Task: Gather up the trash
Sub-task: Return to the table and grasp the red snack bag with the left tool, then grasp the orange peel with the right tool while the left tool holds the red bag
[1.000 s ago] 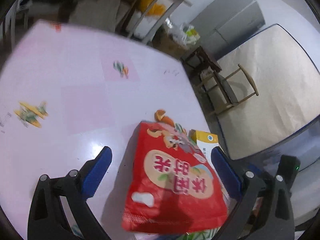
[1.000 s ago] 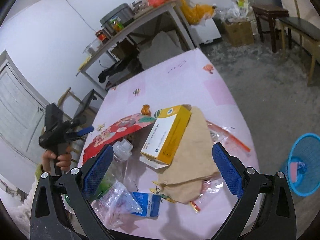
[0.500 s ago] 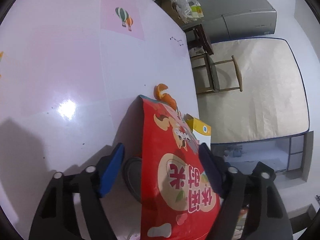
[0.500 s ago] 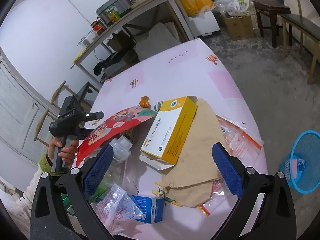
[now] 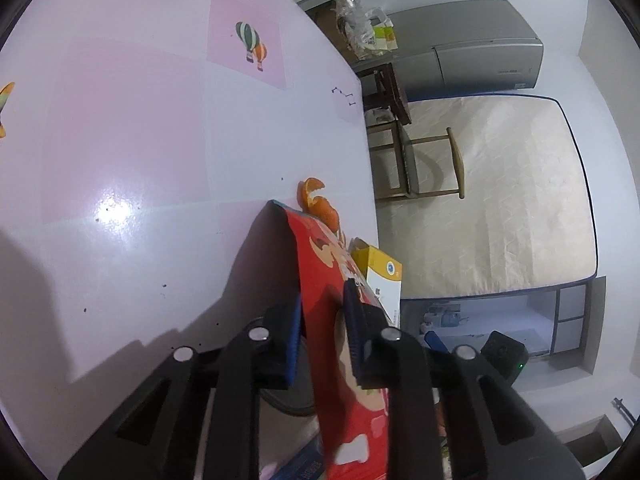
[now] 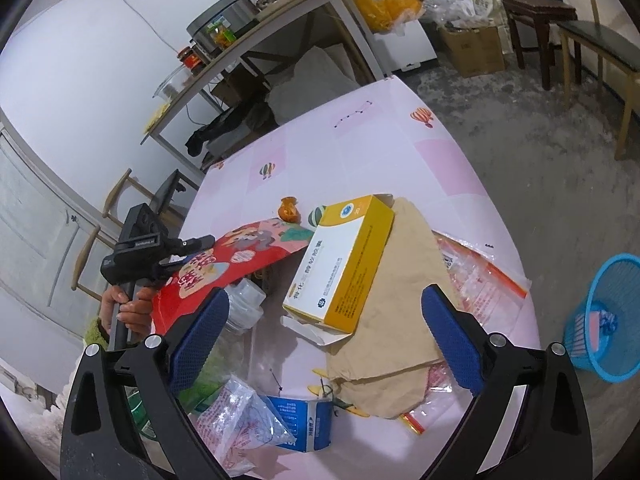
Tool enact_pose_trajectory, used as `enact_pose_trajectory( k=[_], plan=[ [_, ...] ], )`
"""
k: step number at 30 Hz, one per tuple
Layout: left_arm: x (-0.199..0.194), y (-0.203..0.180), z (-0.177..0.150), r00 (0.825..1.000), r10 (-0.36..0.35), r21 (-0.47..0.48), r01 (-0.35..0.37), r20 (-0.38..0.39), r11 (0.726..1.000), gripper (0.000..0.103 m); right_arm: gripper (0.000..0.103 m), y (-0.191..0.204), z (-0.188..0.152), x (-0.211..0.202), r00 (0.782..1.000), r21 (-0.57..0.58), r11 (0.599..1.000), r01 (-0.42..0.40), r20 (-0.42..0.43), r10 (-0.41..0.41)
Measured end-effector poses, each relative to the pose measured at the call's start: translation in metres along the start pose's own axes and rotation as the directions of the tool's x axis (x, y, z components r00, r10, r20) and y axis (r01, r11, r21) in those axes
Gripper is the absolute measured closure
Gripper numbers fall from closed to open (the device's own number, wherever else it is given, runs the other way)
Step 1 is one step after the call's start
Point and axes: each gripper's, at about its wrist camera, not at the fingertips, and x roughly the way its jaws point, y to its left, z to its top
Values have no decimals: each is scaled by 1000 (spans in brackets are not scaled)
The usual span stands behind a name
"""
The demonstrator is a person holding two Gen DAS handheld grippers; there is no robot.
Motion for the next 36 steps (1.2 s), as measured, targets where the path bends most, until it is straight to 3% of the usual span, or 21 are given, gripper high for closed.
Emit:
enact_pose_trajectory(
  k=[7,13,16,22,26,30,36],
  plan=[
    [-4,-5,-1,999,-23,27,22,45,999,99,13,-1,4,-1,1000,-1,1000,1,5,-1],
    [-24,-13,-3,985,-90,60,82,147,995,103,18,8,17,-1,1000,-33,999,-24,1,24],
    [-41,-15,-5,968,-137,62,126,211,990,103,19,21,34,2,998,-69,996,-62,-14,61],
    [-85,-15,-14,910,-203,88,184,361,979,103,30,54,84,49,988,-126,988,-89,-136,72],
    [-112,-18,-20,869,-179,115,141,460,983,103,36,73,107,113,955,-143,985,-94,-293,49],
    [-118,-18,-20,857,-159,113,118,490,986,103,46,82,112,168,918,-142,988,-58,-397,-3],
    [-128,-14,-18,843,-179,119,137,507,983,103,50,96,107,219,880,-233,972,19,-459,-127]
  ],
)
